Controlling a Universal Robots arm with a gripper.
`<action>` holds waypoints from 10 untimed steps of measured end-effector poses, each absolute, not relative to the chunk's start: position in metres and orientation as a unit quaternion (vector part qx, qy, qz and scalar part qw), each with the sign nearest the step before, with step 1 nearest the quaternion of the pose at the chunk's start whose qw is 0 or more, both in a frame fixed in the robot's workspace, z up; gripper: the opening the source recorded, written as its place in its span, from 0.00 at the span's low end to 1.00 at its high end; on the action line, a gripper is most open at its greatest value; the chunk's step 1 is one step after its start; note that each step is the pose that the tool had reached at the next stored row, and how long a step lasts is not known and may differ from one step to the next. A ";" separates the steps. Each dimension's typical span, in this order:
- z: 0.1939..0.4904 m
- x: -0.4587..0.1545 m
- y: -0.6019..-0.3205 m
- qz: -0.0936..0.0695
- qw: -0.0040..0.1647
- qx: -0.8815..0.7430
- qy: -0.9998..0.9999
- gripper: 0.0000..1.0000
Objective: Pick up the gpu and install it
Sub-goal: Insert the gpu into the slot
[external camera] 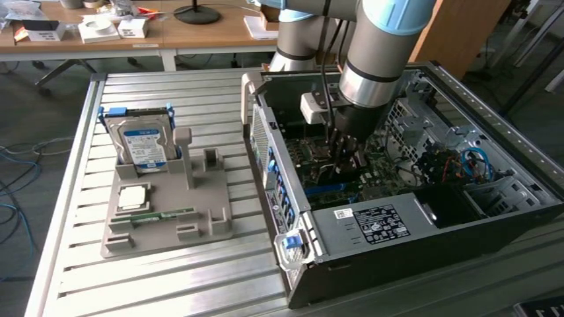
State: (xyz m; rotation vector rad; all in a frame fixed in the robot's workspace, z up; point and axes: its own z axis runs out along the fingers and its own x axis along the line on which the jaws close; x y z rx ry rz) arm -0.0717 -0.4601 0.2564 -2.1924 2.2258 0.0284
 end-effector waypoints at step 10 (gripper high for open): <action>0.255 -0.073 -0.460 0.006 0.011 -0.702 0.712 0.26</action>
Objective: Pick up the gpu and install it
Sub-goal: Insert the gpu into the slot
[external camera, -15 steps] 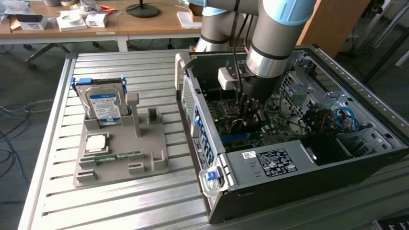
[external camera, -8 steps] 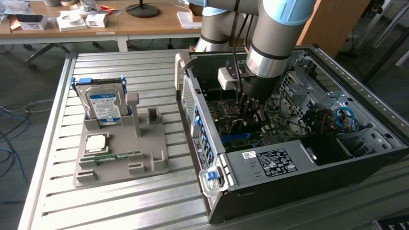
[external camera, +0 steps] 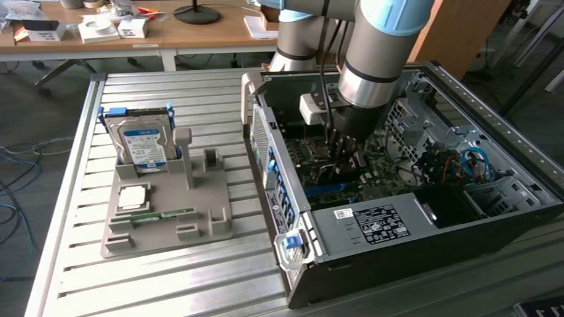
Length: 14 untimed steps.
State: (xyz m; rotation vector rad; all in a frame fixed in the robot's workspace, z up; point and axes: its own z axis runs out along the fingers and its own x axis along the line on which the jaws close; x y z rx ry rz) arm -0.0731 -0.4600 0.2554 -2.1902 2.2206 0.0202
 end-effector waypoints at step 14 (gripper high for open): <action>0.253 -0.074 -0.460 0.006 0.012 -0.702 0.712 0.26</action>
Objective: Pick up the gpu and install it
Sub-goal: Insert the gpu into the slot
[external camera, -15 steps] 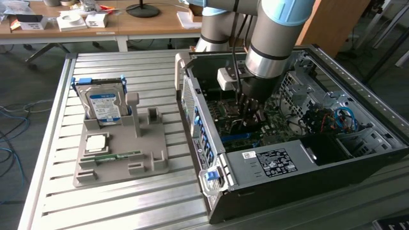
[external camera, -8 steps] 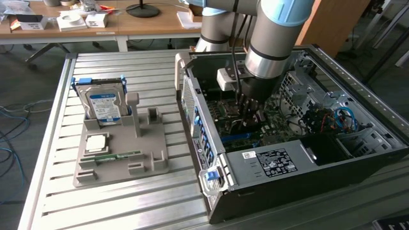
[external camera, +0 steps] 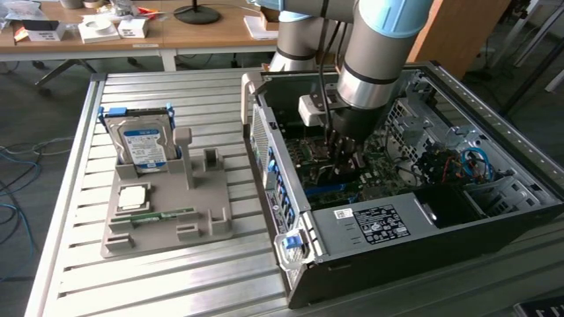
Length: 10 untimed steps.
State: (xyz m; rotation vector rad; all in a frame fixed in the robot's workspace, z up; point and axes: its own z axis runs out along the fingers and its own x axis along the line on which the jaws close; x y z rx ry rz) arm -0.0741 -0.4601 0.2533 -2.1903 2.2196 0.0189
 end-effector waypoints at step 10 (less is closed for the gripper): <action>0.253 -0.074 -0.462 0.006 0.012 -0.702 0.712 0.26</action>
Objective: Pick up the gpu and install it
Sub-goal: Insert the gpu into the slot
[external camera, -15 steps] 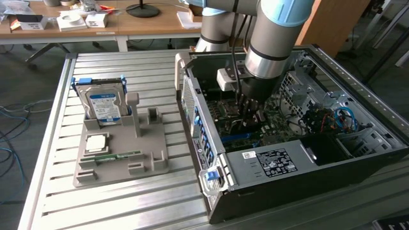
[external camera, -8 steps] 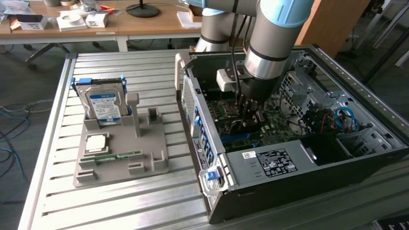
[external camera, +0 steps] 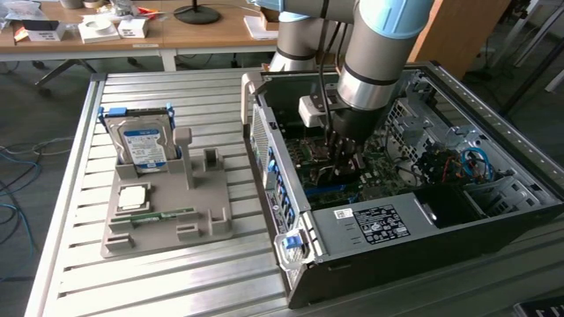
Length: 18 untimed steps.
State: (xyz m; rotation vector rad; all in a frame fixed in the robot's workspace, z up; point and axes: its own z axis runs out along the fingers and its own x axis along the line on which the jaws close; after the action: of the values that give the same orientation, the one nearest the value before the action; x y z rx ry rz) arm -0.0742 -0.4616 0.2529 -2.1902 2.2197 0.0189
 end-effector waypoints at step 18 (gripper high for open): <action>0.252 -0.074 -0.462 0.006 0.012 -0.702 0.712 0.26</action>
State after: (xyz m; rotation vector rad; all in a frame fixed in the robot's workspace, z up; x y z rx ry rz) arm -0.0742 -0.4622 0.2523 -2.1902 2.2195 0.0189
